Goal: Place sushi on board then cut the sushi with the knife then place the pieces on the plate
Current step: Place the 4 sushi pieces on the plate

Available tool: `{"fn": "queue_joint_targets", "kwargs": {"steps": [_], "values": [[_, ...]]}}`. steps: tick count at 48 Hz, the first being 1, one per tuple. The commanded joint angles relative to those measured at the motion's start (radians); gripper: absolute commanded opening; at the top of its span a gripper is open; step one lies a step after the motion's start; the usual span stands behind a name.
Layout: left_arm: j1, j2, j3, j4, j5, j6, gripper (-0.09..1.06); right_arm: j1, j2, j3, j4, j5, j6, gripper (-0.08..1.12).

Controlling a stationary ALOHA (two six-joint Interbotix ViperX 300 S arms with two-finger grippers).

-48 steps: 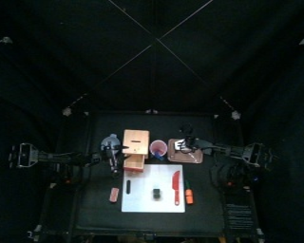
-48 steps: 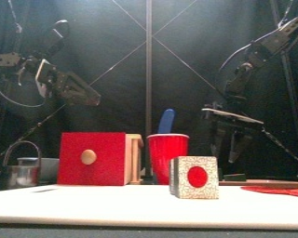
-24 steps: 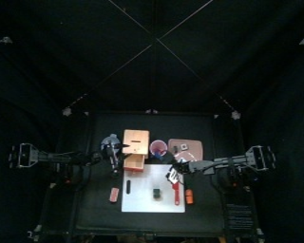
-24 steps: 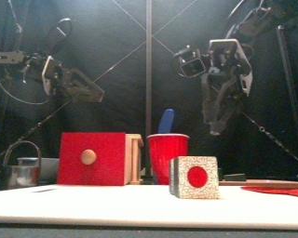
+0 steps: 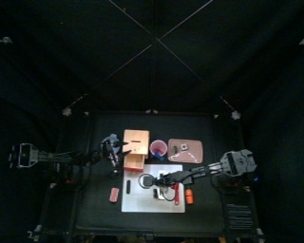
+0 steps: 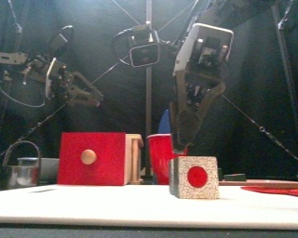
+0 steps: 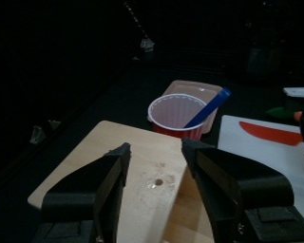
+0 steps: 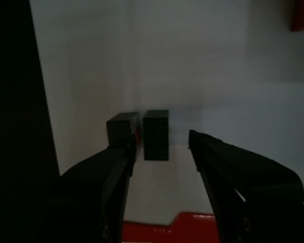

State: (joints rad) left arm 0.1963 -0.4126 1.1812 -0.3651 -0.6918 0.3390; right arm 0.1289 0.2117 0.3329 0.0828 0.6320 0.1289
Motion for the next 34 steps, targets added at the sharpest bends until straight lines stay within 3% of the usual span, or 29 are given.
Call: {"fn": "queue_joint_targets", "kwargs": {"steps": [1,15,23,27,34], "values": [[0.002,-0.002,-0.009,0.002,-0.006,0.002,0.84,-0.006,-0.014,-0.026,0.002,-0.005,-0.002,0.84],[0.0,-0.002,-0.003,0.0,-0.005,0.002,0.84,-0.006,0.026,-0.026,0.002,-0.008,-0.002,0.8],[0.0,-0.002,0.003,0.0,-0.005,0.0,0.84,-0.006,0.038,-0.026,0.0,-0.014,0.012,0.59],[0.0,-0.002,0.003,0.0,-0.005,0.002,0.84,-0.011,0.005,-0.017,0.0,0.002,0.026,0.52],[0.0,-0.002,0.003,0.0,-0.006,0.002,0.84,-0.066,-0.147,0.087,-0.012,0.077,0.124,0.52]]}}
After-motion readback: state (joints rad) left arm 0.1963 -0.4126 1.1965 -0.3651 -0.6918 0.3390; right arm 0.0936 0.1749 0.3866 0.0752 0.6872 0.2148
